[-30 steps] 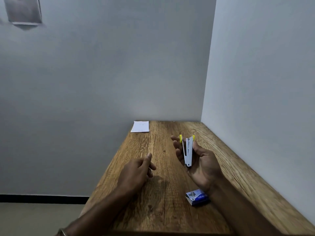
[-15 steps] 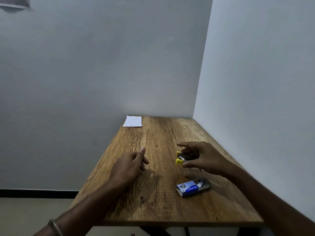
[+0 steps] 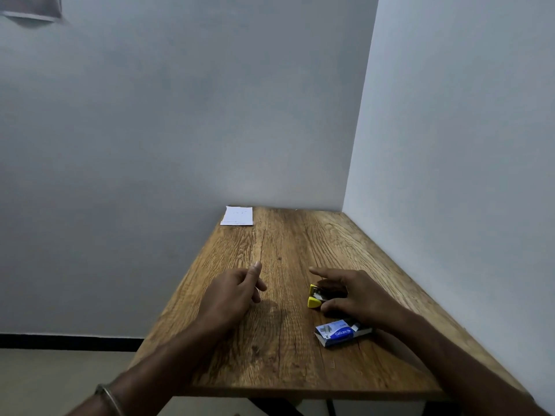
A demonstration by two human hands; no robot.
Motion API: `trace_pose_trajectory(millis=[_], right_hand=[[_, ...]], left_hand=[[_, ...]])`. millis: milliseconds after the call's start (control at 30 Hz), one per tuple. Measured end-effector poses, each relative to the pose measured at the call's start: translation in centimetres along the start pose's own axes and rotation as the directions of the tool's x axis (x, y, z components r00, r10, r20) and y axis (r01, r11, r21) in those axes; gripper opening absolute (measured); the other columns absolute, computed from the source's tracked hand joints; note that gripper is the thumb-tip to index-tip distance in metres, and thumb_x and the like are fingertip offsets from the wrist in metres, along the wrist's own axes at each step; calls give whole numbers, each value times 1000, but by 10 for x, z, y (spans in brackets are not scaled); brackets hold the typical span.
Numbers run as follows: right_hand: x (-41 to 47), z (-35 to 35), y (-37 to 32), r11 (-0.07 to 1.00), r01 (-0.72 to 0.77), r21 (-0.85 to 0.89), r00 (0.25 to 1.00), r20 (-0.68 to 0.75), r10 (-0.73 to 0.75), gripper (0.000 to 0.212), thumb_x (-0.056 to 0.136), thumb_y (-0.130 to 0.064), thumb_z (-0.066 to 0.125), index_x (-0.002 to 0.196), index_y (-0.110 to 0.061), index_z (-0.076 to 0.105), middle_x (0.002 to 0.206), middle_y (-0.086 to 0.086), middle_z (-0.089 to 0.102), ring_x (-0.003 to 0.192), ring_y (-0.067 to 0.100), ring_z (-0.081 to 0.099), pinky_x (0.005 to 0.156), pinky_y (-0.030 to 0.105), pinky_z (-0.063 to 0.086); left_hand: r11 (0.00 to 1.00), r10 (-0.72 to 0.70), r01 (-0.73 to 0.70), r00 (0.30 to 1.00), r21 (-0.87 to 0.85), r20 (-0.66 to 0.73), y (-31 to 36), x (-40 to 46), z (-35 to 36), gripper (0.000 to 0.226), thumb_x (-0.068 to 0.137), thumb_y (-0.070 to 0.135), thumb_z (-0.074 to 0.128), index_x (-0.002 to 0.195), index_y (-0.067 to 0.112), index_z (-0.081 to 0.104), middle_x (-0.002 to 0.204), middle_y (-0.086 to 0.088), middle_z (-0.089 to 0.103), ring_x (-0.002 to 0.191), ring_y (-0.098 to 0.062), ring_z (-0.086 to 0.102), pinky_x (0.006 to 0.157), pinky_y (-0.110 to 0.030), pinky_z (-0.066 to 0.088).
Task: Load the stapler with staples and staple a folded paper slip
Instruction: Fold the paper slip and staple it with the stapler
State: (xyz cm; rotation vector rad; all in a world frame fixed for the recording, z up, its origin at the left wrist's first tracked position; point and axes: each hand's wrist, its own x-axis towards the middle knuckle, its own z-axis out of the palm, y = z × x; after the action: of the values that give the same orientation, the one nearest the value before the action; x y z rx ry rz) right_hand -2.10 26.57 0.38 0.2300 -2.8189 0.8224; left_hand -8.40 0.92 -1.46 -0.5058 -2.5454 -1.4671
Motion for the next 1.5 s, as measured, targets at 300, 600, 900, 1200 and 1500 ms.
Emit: trace_pose_trajectory(millis=[300,600,900,1200,1500], right_hand=[[3,-9,-9,997,76,22,985,-156,-72,47,86,-28,74,131,-29,61,123,-11,69,108,-8,61,94,13,49],[87,12,-42,951,186,-249,977,-54,-205,55,93,-41,62,143,-26,48,146,-3,52,133,12,47,108,32,39],[222,45,-39,874,207,-441,978,80,-191,55,97,-36,53,146,-15,38,148,7,48,134,24,46,105,41,42],[314,84,-6,864,187,-467,981,129,-143,55,96,-36,47,145,-12,35,148,9,46,134,26,45,103,46,44],[348,103,9,890,177,-421,977,187,-106,46,101,-35,36,138,-8,43,139,12,51,125,28,51,100,42,44]], left_hand=[[1000,5,-6,1000,21,24,3,1,-1,39,98,48,47,77,27,72,70,7,71,65,-8,66,66,-33,55],[916,168,-162,986,366,17,0,74,-45,28,97,41,52,91,21,71,85,6,72,79,-12,64,69,-33,50],[704,123,-276,955,655,271,-45,195,-56,48,99,37,48,143,17,43,146,-8,50,128,-27,51,104,-42,43],[604,49,-284,946,745,321,-79,270,-21,52,102,42,34,144,12,37,151,-10,41,136,-28,42,110,-45,32],[627,-1,-277,934,728,357,-112,300,-12,48,104,43,25,134,12,46,141,-9,50,127,-25,49,108,-49,32]])
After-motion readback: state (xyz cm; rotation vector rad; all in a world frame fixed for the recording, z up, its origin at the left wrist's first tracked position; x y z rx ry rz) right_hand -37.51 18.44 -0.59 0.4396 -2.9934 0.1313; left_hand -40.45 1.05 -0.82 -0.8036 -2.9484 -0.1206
